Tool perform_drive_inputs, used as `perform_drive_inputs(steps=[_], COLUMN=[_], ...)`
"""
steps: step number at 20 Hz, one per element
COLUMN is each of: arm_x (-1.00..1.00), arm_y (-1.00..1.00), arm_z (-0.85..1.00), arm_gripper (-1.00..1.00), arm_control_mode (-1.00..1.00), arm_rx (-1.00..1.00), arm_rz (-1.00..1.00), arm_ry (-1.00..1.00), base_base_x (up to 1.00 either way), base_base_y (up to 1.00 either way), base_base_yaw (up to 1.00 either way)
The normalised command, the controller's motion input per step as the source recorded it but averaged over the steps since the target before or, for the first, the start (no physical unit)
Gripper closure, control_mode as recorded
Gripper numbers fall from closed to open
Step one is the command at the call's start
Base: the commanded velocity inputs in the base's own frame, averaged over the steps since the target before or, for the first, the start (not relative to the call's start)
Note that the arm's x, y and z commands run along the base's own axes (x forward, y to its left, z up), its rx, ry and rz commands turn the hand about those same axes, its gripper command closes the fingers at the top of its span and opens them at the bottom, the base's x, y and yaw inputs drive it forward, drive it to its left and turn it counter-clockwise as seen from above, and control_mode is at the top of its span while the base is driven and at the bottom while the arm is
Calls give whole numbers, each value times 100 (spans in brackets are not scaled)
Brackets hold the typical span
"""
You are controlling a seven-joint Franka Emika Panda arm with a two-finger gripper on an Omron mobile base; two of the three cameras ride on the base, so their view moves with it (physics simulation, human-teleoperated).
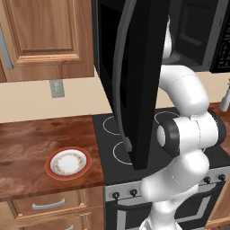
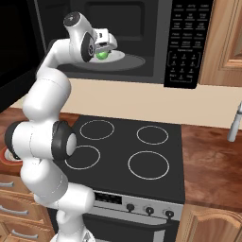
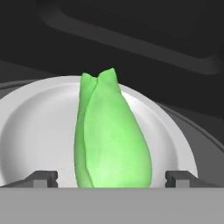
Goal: Pick the corn from the counter and place it in the microwave. Then turn on the microwave.
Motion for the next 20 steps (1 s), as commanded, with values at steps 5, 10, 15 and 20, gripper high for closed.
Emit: perform_drive_inputs(steps=[5,10,15,20], arm_x=[-1,-19,-30,-32], arm_y=[-1,-5,-14,-11], arm_z=[3,7,0,5], arm_gripper=[-100,-100,-100,-100], arm_control_mode=[-100,-100,-100,-100], arm_rx=[0,1,5,6], arm_rz=[0,0,0,0], arm_ry=[-3,-7,-5,-4], base_base_x=[0,0,0,0], base_base_y=[0,0,0,0], base_base_yaw=[0,0,0,0])
